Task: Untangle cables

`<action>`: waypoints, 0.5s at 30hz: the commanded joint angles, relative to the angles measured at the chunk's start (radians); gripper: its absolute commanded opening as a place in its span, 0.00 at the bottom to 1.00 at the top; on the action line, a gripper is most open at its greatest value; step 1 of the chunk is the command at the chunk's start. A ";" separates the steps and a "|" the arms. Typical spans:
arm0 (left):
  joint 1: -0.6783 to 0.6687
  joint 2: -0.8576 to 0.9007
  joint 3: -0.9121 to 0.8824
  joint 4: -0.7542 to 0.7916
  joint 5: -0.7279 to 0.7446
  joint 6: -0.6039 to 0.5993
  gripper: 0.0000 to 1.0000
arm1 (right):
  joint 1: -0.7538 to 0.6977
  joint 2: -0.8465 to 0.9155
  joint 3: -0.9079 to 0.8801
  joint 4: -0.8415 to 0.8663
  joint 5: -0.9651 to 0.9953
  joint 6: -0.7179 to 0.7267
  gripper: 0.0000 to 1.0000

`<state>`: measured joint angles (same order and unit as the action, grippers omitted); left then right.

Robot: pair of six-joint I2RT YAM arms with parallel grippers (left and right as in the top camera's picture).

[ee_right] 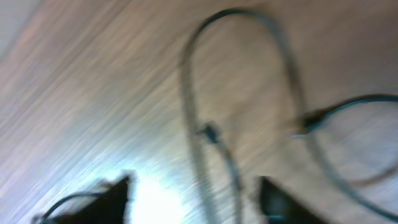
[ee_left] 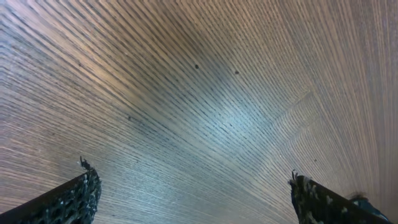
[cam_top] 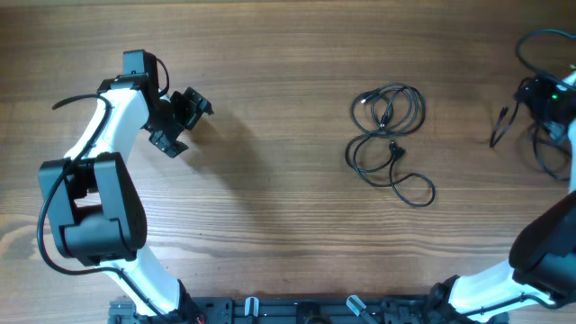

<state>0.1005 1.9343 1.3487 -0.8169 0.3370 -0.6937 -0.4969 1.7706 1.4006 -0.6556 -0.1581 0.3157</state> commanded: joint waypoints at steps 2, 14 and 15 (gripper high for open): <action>0.000 -0.005 0.006 0.011 -0.027 0.008 1.00 | 0.095 0.008 -0.002 -0.012 -0.055 -0.010 0.07; 0.000 -0.004 0.006 0.016 -0.029 0.008 1.00 | 0.305 0.008 -0.008 -0.055 -0.043 -0.107 0.39; 0.000 -0.004 0.006 0.017 -0.029 0.008 1.00 | 0.314 0.008 -0.013 -0.051 -0.041 -0.110 0.39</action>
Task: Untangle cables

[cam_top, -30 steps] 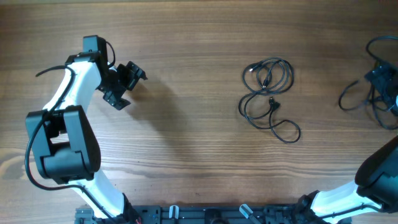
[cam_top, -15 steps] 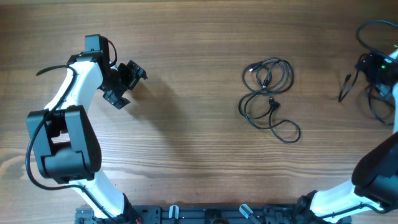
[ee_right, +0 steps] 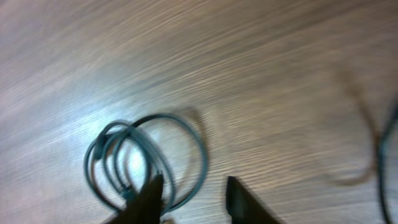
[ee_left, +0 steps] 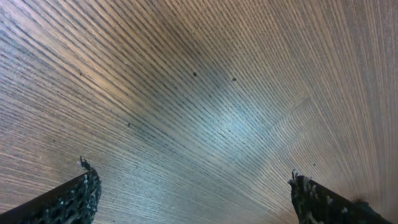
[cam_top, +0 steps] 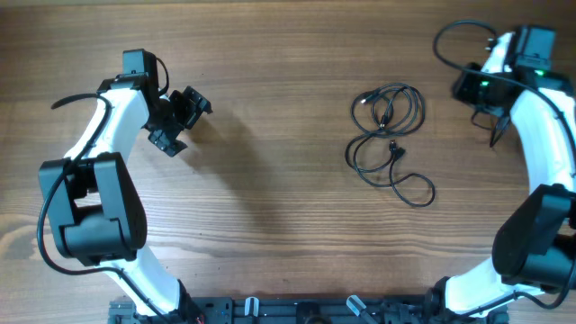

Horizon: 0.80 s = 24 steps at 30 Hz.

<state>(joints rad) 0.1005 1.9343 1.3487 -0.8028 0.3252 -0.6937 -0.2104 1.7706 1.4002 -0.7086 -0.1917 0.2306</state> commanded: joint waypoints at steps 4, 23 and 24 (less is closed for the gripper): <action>-0.001 -0.004 0.006 0.003 -0.016 0.008 1.00 | 0.046 0.008 -0.064 0.048 -0.010 -0.047 0.43; -0.001 -0.004 0.006 0.003 -0.016 0.008 1.00 | 0.118 0.008 -0.505 0.549 -0.068 -0.041 0.38; -0.001 -0.004 0.006 0.003 -0.016 0.008 1.00 | 0.118 0.008 -0.511 0.555 -0.048 -0.029 0.38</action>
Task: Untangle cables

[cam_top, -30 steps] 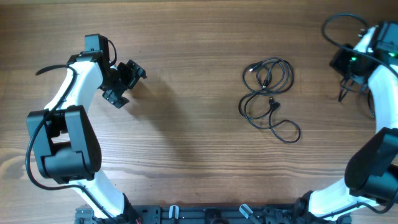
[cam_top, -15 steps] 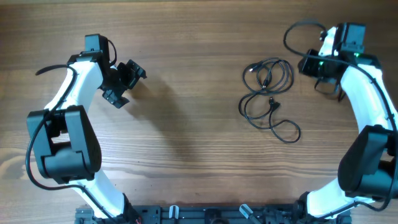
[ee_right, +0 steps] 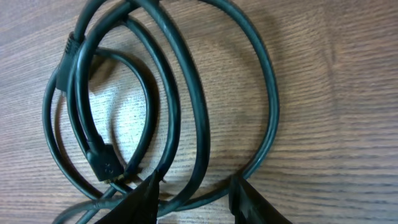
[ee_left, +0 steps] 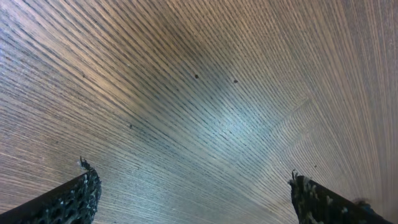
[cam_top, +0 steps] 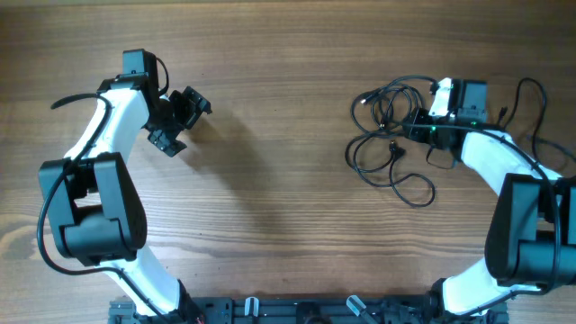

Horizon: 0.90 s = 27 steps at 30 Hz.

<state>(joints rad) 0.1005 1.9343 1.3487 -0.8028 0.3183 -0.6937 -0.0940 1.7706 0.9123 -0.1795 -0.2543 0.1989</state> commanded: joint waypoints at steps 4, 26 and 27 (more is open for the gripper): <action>-0.001 -0.004 0.006 0.003 -0.010 0.008 1.00 | 0.002 0.008 -0.024 0.034 0.051 0.038 0.37; -0.001 -0.004 0.006 0.003 -0.010 0.008 1.00 | 0.002 0.008 -0.024 0.082 0.051 0.093 0.35; -0.001 -0.004 0.006 0.003 -0.010 0.008 1.00 | 0.002 0.008 -0.024 0.081 0.051 0.093 0.34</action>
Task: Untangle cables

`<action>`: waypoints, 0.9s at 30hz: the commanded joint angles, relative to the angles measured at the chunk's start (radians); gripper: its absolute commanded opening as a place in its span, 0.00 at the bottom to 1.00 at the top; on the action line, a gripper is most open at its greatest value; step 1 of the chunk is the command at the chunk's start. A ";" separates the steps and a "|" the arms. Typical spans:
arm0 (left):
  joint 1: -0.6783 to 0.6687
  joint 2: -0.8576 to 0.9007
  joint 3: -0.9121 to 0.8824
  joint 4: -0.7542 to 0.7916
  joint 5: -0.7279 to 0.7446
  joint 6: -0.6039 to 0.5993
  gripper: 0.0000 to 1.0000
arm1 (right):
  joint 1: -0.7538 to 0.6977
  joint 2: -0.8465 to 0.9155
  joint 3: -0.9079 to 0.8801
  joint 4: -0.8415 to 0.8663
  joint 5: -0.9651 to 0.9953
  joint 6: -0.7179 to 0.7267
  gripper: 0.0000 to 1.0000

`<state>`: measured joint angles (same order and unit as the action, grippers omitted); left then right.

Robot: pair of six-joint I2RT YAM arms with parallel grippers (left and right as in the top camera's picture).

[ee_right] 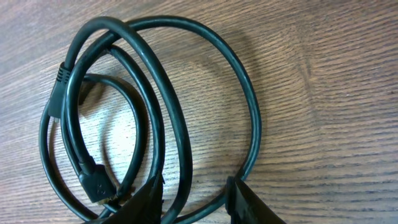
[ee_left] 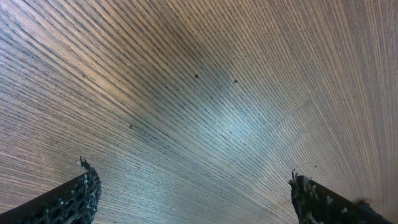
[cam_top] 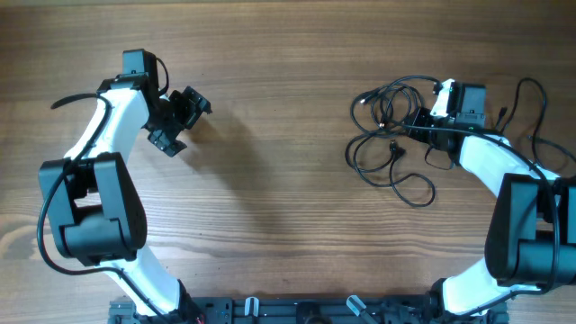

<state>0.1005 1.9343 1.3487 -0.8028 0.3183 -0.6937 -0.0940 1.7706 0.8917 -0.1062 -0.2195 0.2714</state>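
Note:
A tangle of thin black cables (cam_top: 393,147) lies right of the table's middle. In the right wrist view its coil (ee_right: 254,118) fills the frame, with a plug (ee_right: 96,180) at lower left. My right gripper (cam_top: 418,121) sits at the tangle's right edge. It is open (ee_right: 196,200), and one strand runs between its fingers (ee_right: 152,198) while another passes by the right one. My left gripper (cam_top: 191,126) hangs open far to the left. In its own view (ee_left: 196,199) only bare wood shows between the fingers.
More black cable (cam_top: 533,99) loops around my right arm near the table's right edge. The wooden table (cam_top: 270,198) stretches between the two arms. The arm bases and a black rail (cam_top: 297,310) run along the front edge.
My right gripper has shifted slightly, and the coil sits a little farther from its fingers in the wrist view. It is still open astride the same strands. The left arm has not moved.
My right gripper was at the far right edge over loose cable. Then it was nearer, above and right of the tangle. Then it stood open at the tangle's right side with strands between its fingers, as now. My left gripper stayed open and still.

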 commanded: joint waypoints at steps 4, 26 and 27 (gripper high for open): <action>-0.001 -0.004 0.006 0.003 -0.010 0.008 0.99 | 0.003 0.008 -0.004 0.004 0.016 0.020 0.33; -0.001 -0.004 0.006 0.003 -0.010 0.008 1.00 | 0.005 0.008 -0.004 0.011 0.017 0.050 0.28; -0.001 -0.004 0.006 0.003 -0.009 0.008 1.00 | 0.005 0.008 -0.004 0.011 0.017 0.051 0.28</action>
<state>0.1005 1.9343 1.3487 -0.8028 0.3183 -0.6937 -0.0940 1.7706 0.8917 -0.1024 -0.2192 0.3134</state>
